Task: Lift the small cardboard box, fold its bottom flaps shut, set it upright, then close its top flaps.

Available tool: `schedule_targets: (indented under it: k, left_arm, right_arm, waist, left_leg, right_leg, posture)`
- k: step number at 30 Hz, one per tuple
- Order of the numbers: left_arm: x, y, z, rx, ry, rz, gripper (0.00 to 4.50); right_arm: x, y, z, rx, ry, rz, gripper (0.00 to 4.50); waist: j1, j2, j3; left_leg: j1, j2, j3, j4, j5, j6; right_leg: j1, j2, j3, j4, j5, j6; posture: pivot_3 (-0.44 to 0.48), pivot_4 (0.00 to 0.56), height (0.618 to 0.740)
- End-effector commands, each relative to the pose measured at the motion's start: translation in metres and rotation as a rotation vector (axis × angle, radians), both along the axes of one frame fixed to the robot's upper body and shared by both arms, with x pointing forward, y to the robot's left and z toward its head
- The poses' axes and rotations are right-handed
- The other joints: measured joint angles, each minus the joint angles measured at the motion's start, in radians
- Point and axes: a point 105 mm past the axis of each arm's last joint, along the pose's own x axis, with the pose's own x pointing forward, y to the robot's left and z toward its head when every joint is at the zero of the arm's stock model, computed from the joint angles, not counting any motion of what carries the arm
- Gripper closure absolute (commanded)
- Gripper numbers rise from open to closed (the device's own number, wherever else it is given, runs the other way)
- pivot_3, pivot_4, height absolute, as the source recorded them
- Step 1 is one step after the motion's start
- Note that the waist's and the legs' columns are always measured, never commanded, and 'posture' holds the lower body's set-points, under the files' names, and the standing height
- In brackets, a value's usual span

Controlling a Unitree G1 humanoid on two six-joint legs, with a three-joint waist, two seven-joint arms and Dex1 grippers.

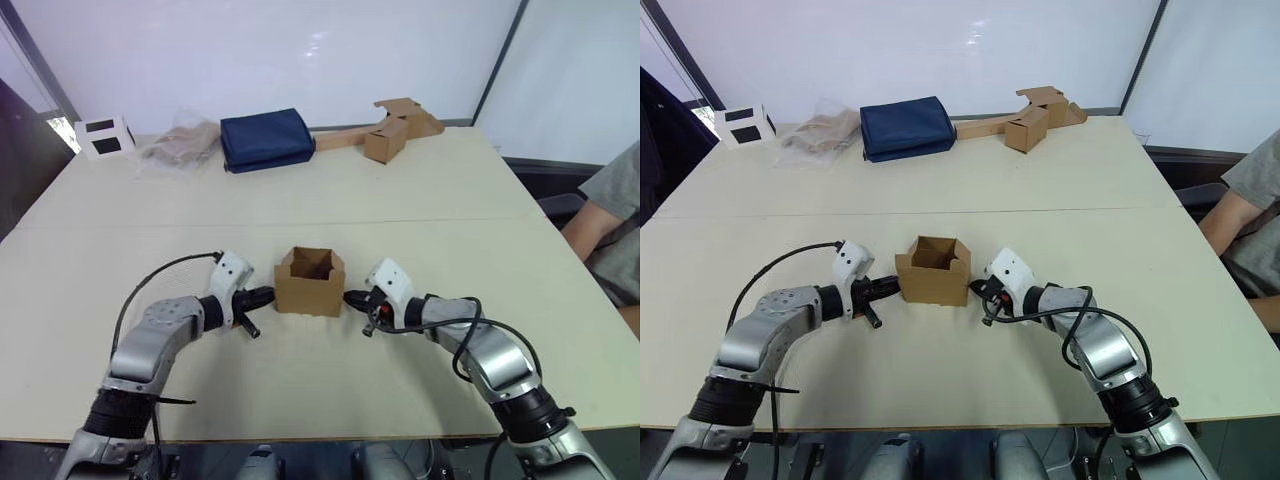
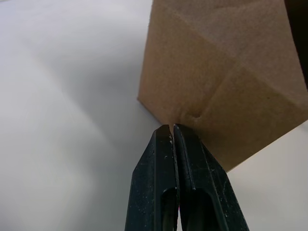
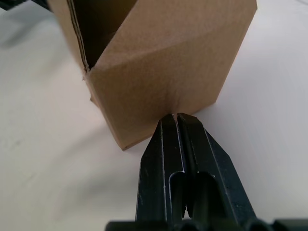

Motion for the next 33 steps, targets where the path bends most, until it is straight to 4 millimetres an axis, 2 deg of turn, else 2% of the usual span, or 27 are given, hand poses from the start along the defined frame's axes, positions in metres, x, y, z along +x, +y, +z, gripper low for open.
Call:
schedule_targets:
  k: [1,6,11,13,17,21,23,25,27,33]
  left_arm:
    - [-0.016,-0.025,0.006,-0.031,-0.006,-0.117,4.42]
    - [-0.018,-0.025,-0.001,-0.021,0.010,-0.113,4.42]
    - [-0.018,-0.024,-0.003,-0.014,0.012,-0.108,4.42]
    - [-0.017,-0.017,-0.002,-0.005,0.010,-0.106,4.42]
    - [-0.010,0.001,0.011,0.007,-0.008,-0.092,4.42]
    - [-0.006,0.012,0.037,0.000,-0.050,-0.134,4.42]
    - [0.002,0.013,0.051,-0.023,-0.086,-0.119,4.42]
    - [0.006,0.009,0.065,-0.020,-0.125,-0.137,4.42]
    - [0.001,-0.004,0.079,-0.034,-0.149,-0.216,4.42]
    - [-0.007,-0.027,0.090,-0.092,-0.132,-0.338,4.42]
  right_arm:
    - [-0.008,-0.005,0.011,0.026,-0.025,0.005,4.50]
    - [-0.018,-0.022,0.005,-0.006,0.000,-0.025,4.50]
    - [-0.025,-0.024,0.005,0.019,0.031,-0.022,4.50]
    - [-0.025,-0.027,0.007,0.018,0.032,-0.024,4.50]
    - [-0.030,-0.035,0.011,0.012,0.046,-0.010,4.50]
    - [-0.034,-0.050,0.019,-0.051,0.030,0.027,4.50]
    - [-0.032,-0.052,0.032,-0.006,0.012,0.039,4.50]
    - [-0.024,-0.050,0.061,0.153,-0.009,0.026,4.50]
    - [-0.018,-0.048,0.083,0.238,-0.035,0.047,4.50]
    - [-0.009,-0.040,0.100,0.290,-0.041,0.095,4.50]
  waist:
    - [0.002,0.000,0.000]
    - [-0.001,0.000,0.000]
    - [-0.002,0.000,0.000]
    - [-0.001,0.000,0.000]
    - [-0.001,0.000,0.000]
    - [0.002,0.000,0.000]
    - [0.002,0.000,0.000]
    - [-0.001,0.000,0.000]
    - [-0.005,0.000,0.000]
    - [-0.001,0.000,0.000]
  left_leg:
    - [0.000,0.000,0.000,0.000,0.000,0.000]
    - [0.000,0.000,0.000,0.000,0.000,0.000]
    - [0.001,0.000,0.000,0.000,0.000,0.000]
    - [0.001,0.000,0.000,0.000,0.000,0.000]
    - [0.001,0.000,0.000,0.000,0.000,0.000]
    - [0.000,0.000,0.000,0.000,0.000,0.000]
    - [0.000,0.000,0.000,0.000,0.000,0.000]
    - [0.001,0.000,0.000,0.000,0.000,0.000]
    - [0.001,0.000,0.000,0.000,0.000,0.000]
    - [0.001,0.000,0.000,-0.001,0.000,0.000]
  right_leg:
    - [0.000,0.000,0.000,0.000,0.000,0.000]
    - [0.000,0.000,0.000,0.000,0.000,0.000]
    - [0.001,0.001,0.000,0.000,0.000,0.000]
    - [0.001,0.000,0.000,0.000,0.000,0.000]
    - [0.001,0.001,0.000,0.000,0.000,0.000]
    - [0.001,0.000,0.000,0.000,0.000,0.000]
    - [0.001,0.000,0.000,-0.001,0.000,0.000]
    - [0.002,0.000,0.000,-0.001,0.000,0.000]
    - [0.002,0.001,0.000,-0.001,0.000,0.000]
    - [0.002,0.001,-0.001,-0.003,0.000,0.000]
  posture:
    - [0.000,0.150,0.740]
    - [0.000,0.150,0.740]
    - [0.000,0.150,0.740]
    - [0.000,0.150,0.740]
    - [0.000,0.150,0.740]
    - [0.000,0.150,0.740]
    - [0.000,0.150,0.740]
    - [0.000,0.150,0.740]
    - [0.000,0.150,0.740]
    - [0.000,0.150,0.740]
